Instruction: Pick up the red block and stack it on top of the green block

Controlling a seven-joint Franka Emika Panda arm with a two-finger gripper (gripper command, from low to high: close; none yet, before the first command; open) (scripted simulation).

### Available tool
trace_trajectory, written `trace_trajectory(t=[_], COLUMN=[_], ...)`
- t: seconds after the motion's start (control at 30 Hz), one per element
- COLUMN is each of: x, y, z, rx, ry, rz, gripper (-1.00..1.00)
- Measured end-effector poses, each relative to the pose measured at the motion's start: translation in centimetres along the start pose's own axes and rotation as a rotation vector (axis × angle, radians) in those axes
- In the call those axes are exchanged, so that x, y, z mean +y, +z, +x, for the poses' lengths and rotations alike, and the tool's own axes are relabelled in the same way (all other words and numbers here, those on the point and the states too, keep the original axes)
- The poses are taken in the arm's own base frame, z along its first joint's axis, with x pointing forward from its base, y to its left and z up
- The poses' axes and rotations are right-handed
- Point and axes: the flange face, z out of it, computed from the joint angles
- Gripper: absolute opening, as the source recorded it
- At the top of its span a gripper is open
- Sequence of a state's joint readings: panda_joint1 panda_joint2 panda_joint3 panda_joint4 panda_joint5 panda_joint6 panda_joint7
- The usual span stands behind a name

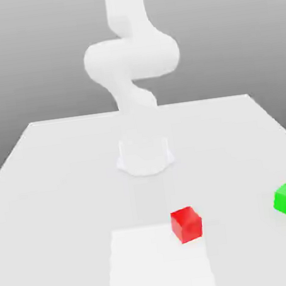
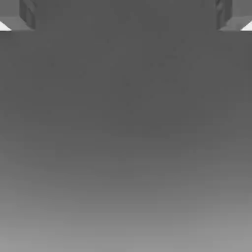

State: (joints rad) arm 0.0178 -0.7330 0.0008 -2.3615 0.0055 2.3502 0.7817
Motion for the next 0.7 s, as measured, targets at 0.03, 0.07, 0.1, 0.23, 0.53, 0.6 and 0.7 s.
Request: trace_trajectory(t=[0.03,0.07,0.1,0.23,0.53,0.6,0.7], x=[0.3,0.6,1.1,3.6,14.8,17.7,19.6], y=[2.6,5.2,7.6,16.3,29.9,32.0,34.2], z=[-0.8,-1.7,-2.7,-7.5,-23.3,-26.6,-28.7], rx=[-0.032,-0.064,-0.095,-0.218,-0.512,-0.565,-0.583], ry=[-0.014,-0.028,-0.042,-0.102,-0.264,-0.295,-0.306], rz=[-0.022,-0.043,-0.064,-0.150,-0.369,-0.411,-0.424], gripper=[0.00,0.00,0.00,0.00,0.00,0.00,0.00])
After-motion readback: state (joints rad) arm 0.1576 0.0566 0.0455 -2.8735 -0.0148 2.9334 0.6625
